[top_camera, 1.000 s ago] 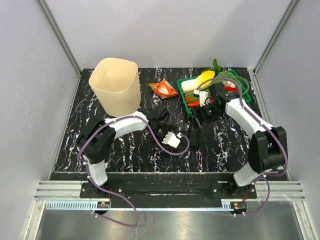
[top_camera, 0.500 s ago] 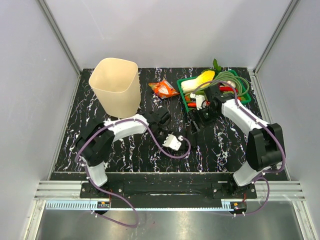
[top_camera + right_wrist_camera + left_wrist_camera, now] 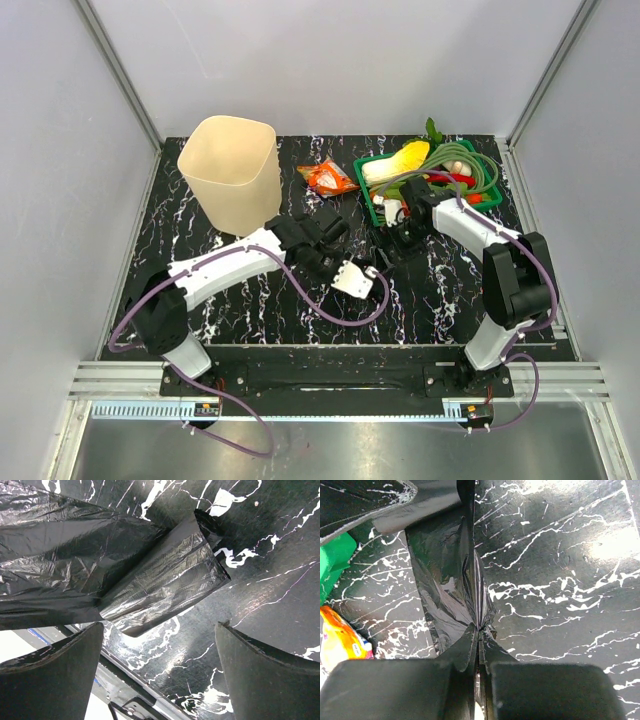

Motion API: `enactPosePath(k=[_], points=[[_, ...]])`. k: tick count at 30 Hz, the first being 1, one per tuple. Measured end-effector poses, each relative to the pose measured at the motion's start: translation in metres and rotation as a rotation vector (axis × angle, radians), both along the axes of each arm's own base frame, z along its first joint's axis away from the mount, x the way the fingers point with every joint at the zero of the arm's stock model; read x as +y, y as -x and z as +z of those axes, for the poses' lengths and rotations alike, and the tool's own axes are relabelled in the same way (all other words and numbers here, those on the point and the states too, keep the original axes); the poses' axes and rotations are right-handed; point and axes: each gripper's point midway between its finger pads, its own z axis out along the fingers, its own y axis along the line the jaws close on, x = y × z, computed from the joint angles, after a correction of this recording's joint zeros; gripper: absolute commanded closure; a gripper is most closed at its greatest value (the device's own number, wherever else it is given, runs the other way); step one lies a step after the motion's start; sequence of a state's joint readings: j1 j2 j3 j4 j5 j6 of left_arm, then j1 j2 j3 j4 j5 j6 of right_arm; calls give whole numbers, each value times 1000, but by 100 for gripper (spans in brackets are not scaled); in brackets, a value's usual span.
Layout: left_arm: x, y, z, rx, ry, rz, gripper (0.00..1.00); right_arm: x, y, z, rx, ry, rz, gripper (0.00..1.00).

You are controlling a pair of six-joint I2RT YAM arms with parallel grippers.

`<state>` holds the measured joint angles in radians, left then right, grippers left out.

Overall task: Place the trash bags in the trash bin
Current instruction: Unfold the trash bag at the center of the board.

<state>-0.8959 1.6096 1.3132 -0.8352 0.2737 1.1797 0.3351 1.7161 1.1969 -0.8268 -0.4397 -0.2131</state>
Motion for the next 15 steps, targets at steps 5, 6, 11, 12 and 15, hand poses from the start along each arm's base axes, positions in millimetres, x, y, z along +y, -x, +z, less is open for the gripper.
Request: enactPosePath(k=[5, 6, 11, 12, 15], points=[[9, 3, 3, 5, -50, 47, 100, 2, -3, 0, -10, -6, -1, 1], [9, 2, 6, 2, -53, 58, 100, 3, -3, 0, -11, -10, 0, 1], [8, -4, 23, -36, -54, 89, 100, 6, -2, 2, -6, -30, 6, 2], [7, -5, 27, -45, -53, 92, 100, 7, -1, 2, -5, -30, 6, 2], [4, -10, 46, -81, -41, 101, 100, 7, -1, 2, -6, -30, 8, 3]])
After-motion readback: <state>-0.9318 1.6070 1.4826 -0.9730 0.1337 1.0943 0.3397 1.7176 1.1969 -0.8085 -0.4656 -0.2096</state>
